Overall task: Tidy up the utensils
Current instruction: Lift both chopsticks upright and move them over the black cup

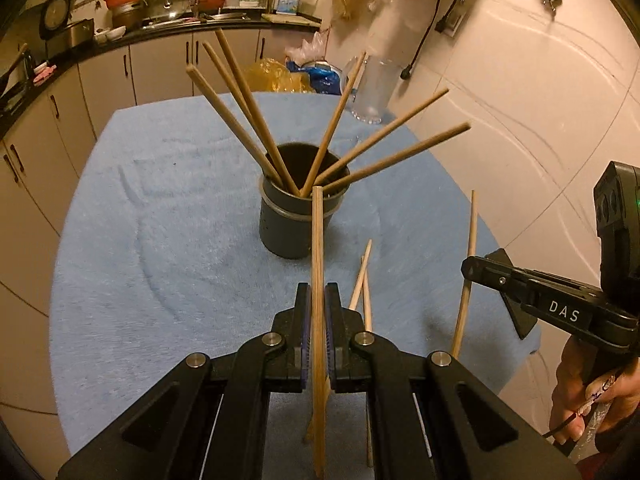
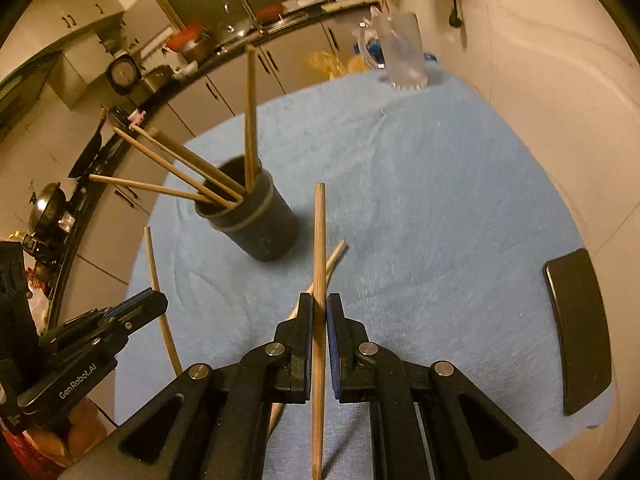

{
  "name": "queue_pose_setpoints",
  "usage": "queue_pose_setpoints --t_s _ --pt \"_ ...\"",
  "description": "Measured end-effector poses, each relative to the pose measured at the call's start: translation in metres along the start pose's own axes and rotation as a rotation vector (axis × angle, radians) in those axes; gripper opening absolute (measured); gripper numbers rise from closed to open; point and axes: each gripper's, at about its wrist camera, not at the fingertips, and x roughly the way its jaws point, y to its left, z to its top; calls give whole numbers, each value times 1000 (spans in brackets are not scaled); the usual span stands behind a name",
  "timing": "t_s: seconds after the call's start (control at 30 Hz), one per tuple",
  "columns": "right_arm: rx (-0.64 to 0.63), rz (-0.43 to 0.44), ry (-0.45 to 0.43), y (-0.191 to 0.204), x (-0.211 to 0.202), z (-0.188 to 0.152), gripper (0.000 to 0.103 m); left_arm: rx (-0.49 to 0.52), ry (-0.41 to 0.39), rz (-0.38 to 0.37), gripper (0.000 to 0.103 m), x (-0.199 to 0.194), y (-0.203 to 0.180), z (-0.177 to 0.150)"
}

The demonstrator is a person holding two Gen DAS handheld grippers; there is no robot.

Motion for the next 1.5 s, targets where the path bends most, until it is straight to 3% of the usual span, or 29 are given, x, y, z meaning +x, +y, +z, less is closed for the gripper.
queue_pose_setpoints --t_s 0.67,1.5 --pt "-71 38 -125 14 -32 15 7 35 -102 28 6 -41 -21 14" --pt "-50 41 -194 6 -53 24 7 56 -157 34 6 -58 -32 31"
